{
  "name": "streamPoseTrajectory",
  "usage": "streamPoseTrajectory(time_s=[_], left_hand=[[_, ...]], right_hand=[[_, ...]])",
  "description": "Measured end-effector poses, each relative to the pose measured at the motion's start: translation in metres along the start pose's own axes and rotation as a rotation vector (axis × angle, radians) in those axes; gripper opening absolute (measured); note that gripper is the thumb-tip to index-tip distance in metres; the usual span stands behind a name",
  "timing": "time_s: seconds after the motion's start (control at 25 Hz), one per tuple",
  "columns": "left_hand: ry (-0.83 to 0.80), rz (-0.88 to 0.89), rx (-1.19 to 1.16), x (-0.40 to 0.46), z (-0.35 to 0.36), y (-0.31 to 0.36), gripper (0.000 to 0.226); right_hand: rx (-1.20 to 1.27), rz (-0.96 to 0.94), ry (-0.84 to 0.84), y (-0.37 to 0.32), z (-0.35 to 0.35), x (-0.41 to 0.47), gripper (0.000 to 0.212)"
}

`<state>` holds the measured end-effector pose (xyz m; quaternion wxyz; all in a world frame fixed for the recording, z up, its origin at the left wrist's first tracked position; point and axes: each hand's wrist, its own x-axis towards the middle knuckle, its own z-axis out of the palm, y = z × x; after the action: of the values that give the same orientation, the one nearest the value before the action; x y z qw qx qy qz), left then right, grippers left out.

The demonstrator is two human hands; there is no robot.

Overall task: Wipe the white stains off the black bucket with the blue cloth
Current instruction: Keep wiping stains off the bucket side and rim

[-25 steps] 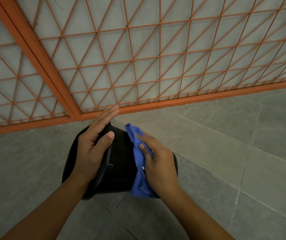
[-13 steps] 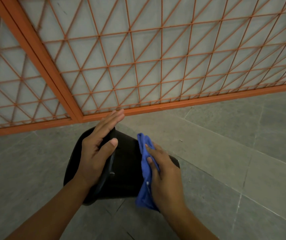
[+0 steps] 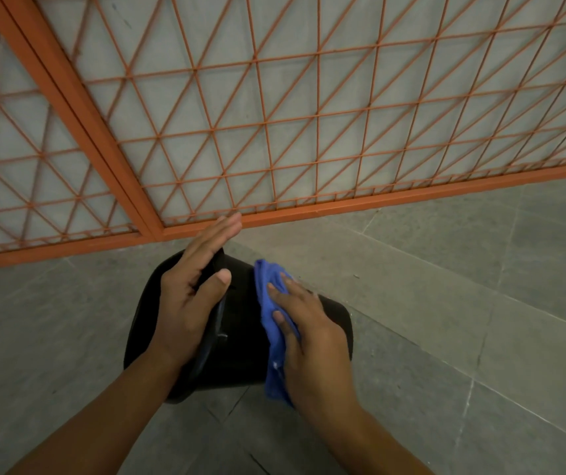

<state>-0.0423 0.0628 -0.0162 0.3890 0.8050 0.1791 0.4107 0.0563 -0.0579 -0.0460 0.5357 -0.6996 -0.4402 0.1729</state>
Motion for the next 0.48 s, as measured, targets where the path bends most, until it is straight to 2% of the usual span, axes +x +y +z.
streamPoseTrajectory(time_s=[0.08,0.28,0.36,0.48], left_hand=[[0.020,-0.002,0.010,0.001,0.000,-0.001,0.048],[0.026,-0.019,-0.014,-0.005,0.001,0.005,0.048],[-0.015,0.046,0.028,-0.014,0.001,0.008,0.053],[-0.031,0.095,0.071,-0.030,-0.002,0.013,0.061]], right_hand=[[-0.056,-0.059,-0.012,0.002,-0.002,0.015,0.032],[-0.047,0.134,0.098,0.018,-0.014,0.010,0.024],[-0.048,0.131,0.051,0.013,-0.010,-0.008,0.032],[-0.040,-0.002,-0.052,0.006,-0.003,-0.024,0.041]])
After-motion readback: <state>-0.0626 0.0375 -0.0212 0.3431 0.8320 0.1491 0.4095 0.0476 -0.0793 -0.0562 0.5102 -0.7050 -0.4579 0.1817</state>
